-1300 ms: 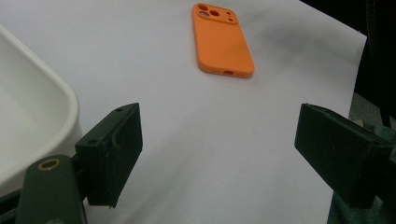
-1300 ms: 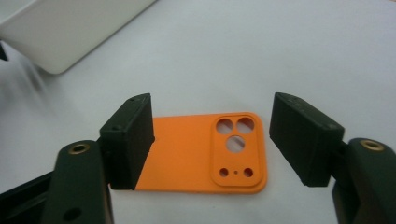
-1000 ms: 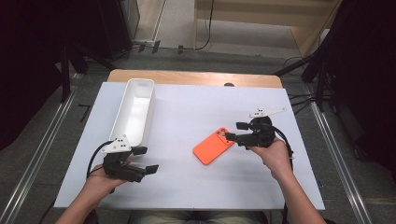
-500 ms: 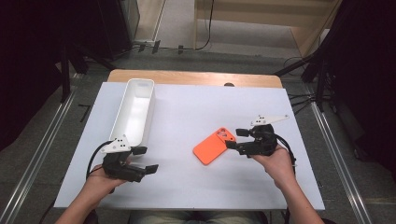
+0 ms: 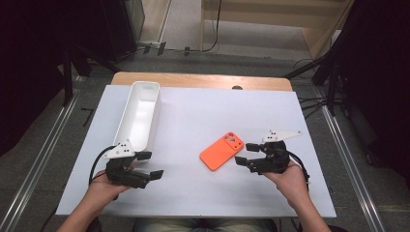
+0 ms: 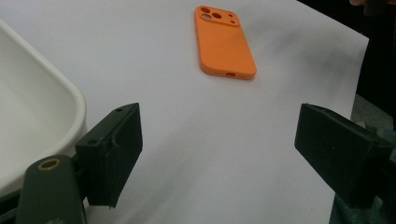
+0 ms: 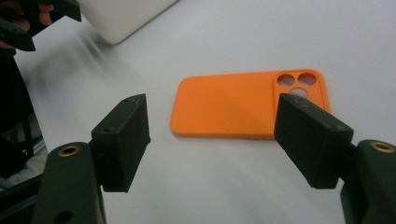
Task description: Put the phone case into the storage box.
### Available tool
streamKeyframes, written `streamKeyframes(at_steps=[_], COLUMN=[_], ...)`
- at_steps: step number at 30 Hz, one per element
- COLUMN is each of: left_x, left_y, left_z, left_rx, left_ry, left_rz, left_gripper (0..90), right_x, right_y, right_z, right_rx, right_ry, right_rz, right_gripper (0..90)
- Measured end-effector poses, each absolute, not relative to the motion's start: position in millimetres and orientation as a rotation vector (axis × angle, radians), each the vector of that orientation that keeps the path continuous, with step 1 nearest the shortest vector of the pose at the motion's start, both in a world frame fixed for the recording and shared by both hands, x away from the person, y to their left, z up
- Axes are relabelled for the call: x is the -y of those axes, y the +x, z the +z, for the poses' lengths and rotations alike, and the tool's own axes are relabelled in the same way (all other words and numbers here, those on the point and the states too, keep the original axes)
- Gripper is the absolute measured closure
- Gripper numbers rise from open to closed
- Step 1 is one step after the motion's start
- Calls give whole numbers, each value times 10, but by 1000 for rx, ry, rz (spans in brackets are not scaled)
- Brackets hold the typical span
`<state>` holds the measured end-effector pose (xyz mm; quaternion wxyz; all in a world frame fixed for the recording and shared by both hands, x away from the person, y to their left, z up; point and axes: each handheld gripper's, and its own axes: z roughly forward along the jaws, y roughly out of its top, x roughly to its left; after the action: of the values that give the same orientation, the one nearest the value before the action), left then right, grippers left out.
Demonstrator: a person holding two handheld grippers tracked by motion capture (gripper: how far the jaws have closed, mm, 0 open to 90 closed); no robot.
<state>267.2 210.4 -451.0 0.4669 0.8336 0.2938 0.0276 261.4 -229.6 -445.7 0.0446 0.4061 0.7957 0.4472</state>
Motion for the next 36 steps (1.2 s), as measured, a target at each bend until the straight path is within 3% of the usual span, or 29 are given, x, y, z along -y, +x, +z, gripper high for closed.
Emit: streamKeyframes(at_steps=[17,36], left_x=[-2103,-1962], left_y=[2674,2647], left_z=[-4509,-4361], left_rx=[-724,-737], left_ry=[2052,2012], left_rz=[73,50], left_gripper=[149,148], right_x=[2542,2575], right_y=[2311,2330], right_z=[-4635,-4680], right_rx=[-2416,-2412], right_ry=[1287,1310], right_rz=[1375,1373], right_gripper=[257,257])
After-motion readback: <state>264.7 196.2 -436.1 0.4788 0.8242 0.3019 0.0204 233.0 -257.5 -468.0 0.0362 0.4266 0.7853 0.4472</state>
